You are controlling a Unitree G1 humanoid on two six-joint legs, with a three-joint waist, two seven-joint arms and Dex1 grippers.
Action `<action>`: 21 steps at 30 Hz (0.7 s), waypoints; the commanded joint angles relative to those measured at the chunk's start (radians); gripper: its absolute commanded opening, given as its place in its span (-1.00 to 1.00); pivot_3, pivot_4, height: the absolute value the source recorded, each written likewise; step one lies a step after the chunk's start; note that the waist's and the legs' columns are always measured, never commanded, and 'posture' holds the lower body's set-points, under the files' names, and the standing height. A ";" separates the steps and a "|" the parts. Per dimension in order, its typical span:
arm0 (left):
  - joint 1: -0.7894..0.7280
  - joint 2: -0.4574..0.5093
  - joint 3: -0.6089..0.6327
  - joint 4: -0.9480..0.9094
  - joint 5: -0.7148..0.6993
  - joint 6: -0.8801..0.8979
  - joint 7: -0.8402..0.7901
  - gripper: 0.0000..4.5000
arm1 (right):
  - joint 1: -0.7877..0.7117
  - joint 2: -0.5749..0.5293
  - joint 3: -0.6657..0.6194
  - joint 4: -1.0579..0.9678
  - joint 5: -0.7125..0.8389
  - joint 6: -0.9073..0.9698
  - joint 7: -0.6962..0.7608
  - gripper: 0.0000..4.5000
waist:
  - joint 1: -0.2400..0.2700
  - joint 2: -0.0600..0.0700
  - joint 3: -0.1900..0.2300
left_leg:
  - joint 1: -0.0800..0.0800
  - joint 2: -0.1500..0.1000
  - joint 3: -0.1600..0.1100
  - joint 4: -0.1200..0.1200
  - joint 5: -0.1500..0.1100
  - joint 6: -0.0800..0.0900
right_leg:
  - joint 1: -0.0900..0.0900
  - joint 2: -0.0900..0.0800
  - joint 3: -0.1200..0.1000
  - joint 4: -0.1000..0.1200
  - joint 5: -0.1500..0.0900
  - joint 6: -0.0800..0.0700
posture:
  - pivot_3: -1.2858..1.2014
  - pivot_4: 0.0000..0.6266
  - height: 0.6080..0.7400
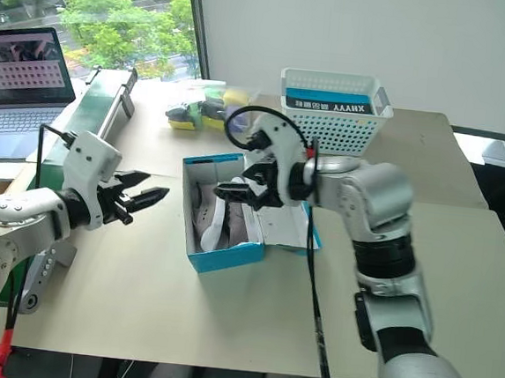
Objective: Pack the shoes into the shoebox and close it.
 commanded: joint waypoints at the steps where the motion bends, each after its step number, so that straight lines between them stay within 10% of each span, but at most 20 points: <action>1: -0.041 0.015 -0.026 0.020 0.027 -0.077 -0.087 0.15 | 0.029 -0.083 -0.053 -0.089 0.047 -0.010 0.052 0.56 | 0.000 0.000 0.000 | 0.000 0.000 0.000 0.000 0.000 0.000 | 0.001 0.000 0.000 -0.001 0.000 0.000 | 0.03 -0.52 1.00; 11: -0.206 0.107 -0.194 0.158 0.081 -0.165 -0.396 0.15 | 0.335 -0.425 -0.254 -0.437 0.283 0.205 0.137 -0.97 | 0.020 0.000 0.002 | -0.003 0.000 0.001 -0.001 -0.002 0.003 | 0.001 -0.001 -0.001 -0.007 -0.001 0.001 | 0.03 -0.52 1.00; 18: -0.312 0.142 -0.290 0.274 0.169 -0.234 -0.559 0.15 | 0.813 -0.279 -0.350 -0.589 0.278 0.175 -0.011 -0.97 | 0.019 0.000 0.002 | -0.002 0.000 0.002 0.000 -0.002 0.004 | 0.002 0.000 0.000 -0.006 -0.001 0.001 | 0.03 -0.52 1.00; 21: -0.356 0.132 -0.320 0.309 0.196 -0.249 -0.607 0.15 | 0.939 -0.055 -0.340 -0.479 0.144 -0.031 -0.181 -0.97 | 0.019 -0.001 0.002 | -0.002 0.000 0.001 0.001 -0.002 0.004 | 0.002 0.000 0.000 -0.005 -0.001 0.002 | 0.03 -0.52 1.00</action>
